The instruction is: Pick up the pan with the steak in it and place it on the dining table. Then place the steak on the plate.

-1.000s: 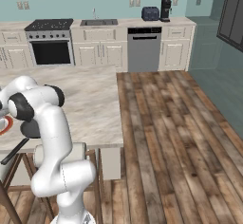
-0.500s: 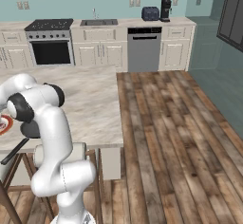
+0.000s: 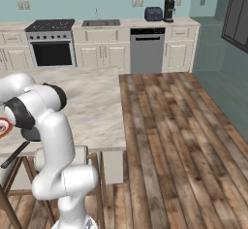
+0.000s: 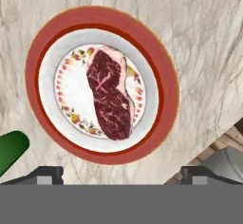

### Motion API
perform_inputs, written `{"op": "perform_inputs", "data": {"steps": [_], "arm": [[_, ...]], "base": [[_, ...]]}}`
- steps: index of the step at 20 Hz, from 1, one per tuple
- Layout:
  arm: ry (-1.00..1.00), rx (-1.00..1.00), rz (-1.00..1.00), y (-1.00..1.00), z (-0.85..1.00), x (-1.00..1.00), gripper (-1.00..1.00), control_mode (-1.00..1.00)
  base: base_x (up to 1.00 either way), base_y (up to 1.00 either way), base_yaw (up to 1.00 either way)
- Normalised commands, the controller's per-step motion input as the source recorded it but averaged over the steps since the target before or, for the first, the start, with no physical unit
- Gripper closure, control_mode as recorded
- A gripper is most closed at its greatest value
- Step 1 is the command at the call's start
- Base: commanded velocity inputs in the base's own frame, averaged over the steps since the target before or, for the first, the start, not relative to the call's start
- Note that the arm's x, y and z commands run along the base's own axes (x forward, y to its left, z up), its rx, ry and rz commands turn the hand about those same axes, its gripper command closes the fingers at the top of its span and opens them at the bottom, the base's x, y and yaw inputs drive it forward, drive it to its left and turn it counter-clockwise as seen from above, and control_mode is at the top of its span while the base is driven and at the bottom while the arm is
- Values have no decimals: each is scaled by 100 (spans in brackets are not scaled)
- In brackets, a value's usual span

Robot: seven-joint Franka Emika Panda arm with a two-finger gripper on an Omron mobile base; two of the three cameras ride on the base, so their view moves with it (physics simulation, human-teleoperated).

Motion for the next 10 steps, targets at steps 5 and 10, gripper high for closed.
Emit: {"op": "perform_inputs", "data": {"steps": [5,10], "arm": [[19,3,-2,-47,20,-76,-100,-100],[17,2,-2,-49,22,-85,-100,-100]], "base": [[0,0,0],[0,0,0]]}}
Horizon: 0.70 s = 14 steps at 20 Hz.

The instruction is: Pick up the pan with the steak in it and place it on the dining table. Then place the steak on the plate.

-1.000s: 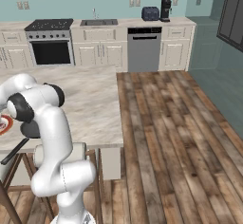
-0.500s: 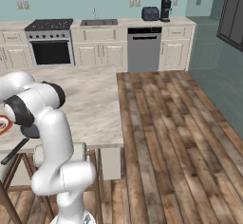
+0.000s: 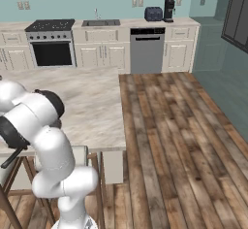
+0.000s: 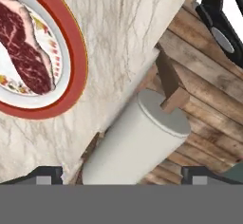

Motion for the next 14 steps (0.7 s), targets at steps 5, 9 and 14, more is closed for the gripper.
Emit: {"op": "perform_inputs", "data": {"steps": [5,9,14], "arm": [[11,-3,0,-49,11,-86,-100,-100],[6,-10,0,-48,13,-94,-100,-100],[6,-12,0,-44,8,-98,-100,-100]], "base": [[0,0,0],[0,0,0],[0,0,0]]}}
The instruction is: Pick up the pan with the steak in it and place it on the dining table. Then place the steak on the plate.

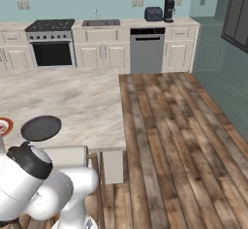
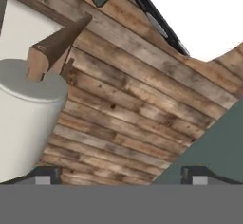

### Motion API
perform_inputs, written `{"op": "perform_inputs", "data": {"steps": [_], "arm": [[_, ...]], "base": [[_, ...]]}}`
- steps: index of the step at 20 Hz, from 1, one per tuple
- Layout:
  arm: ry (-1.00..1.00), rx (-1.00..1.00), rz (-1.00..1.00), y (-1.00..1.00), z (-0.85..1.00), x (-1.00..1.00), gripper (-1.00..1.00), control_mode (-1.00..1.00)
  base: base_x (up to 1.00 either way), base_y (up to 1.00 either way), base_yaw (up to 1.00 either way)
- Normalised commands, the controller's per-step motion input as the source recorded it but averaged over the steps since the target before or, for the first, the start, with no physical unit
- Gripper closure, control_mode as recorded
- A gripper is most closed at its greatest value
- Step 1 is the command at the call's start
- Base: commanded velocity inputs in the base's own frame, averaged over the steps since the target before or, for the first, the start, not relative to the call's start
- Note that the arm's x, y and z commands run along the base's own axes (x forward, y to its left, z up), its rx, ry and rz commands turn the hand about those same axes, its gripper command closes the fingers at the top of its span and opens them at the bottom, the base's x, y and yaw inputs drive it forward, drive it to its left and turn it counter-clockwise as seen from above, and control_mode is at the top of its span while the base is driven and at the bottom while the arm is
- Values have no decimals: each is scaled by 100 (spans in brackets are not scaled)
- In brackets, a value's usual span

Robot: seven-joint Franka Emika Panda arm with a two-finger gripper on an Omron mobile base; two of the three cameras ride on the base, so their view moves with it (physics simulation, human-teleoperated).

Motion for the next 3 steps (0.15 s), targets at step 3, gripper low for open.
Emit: {"op": "perform_inputs", "data": {"steps": [3], "arm": [[3,-11,0,-49,0,-99,-100,-100]], "base": [[0,0,0]]}}
